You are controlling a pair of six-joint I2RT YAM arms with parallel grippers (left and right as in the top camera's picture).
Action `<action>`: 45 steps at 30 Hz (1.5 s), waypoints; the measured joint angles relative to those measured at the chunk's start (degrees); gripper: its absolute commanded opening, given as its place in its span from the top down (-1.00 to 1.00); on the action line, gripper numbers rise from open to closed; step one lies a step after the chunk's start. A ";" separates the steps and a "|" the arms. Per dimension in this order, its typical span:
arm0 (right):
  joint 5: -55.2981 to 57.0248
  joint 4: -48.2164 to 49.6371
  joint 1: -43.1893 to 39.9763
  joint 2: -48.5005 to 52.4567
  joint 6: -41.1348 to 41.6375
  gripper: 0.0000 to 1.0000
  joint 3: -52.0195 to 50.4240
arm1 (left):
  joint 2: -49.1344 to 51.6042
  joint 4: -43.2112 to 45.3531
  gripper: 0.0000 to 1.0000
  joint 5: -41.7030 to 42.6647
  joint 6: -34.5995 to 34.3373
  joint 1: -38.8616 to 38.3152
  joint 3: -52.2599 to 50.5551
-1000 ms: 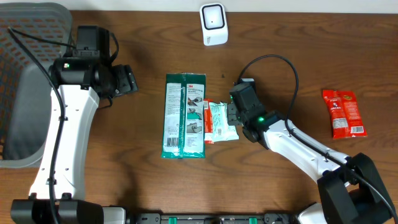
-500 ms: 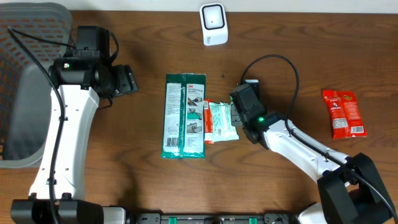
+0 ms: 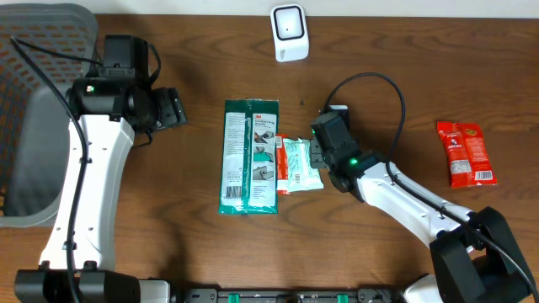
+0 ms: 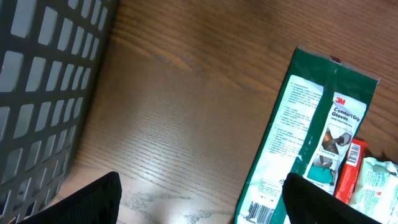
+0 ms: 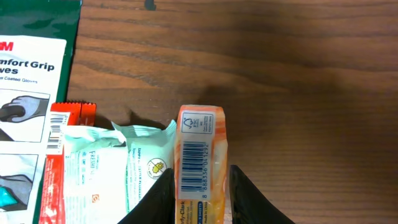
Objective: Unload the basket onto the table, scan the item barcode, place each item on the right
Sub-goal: 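Lower the right gripper and grasp the orange Kleenex pack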
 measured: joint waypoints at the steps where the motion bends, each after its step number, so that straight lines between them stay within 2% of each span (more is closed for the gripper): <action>1: -0.09 0.00 0.00 0.00 0.04 0.48 0.02 | 0.00 0.00 -0.66 0.00 0.00 0.00 0.00; 7: -0.52 0.00 0.00 0.00 0.17 0.32 0.00 | 0.00 0.00 -0.66 0.00 0.00 0.00 0.00; 14: -0.46 0.31 0.00 1.36 0.22 0.29 0.00 | 0.00 0.00 -0.66 0.00 0.00 0.00 0.00; 15: -0.42 0.39 0.00 2.21 0.22 0.30 0.00 | 0.00 0.00 -0.66 0.00 0.00 0.00 0.00; 18: 0.15 0.42 0.00 5.16 0.26 0.55 -0.04 | 0.00 0.00 -0.66 0.00 0.00 0.00 0.00; 20: 1.55 0.24 0.00 5.84 0.37 0.50 -0.28 | 0.00 0.00 -0.66 0.00 0.00 0.00 0.00; 23: 2.64 -0.22 -0.04 5.49 0.37 0.30 -0.28 | 0.00 0.02 -0.66 0.00 0.00 0.00 0.00; 28: 3.32 -2.36 -1.68 1.51 0.35 0.20 -0.33 | 0.00 0.00 -0.66 0.00 0.00 0.00 0.00; 31: 3.63 -3.56 -2.91 1.18 0.42 0.05 -0.33 | 0.00 0.00 -0.66 0.00 0.00 0.00 0.00; 37: 3.65 -3.78 -3.15 1.18 0.35 -0.07 -0.33 | 0.00 0.00 -0.66 0.00 0.00 0.00 0.00; 39: 3.65 -3.78 -3.15 1.18 0.37 -0.07 -0.33 | 0.00 0.00 -0.66 0.00 0.00 0.00 0.00; 45: 3.61 -4.44 -3.15 1.18 -0.61 0.08 -0.33 | 0.00 0.00 -0.66 0.00 0.00 0.00 0.00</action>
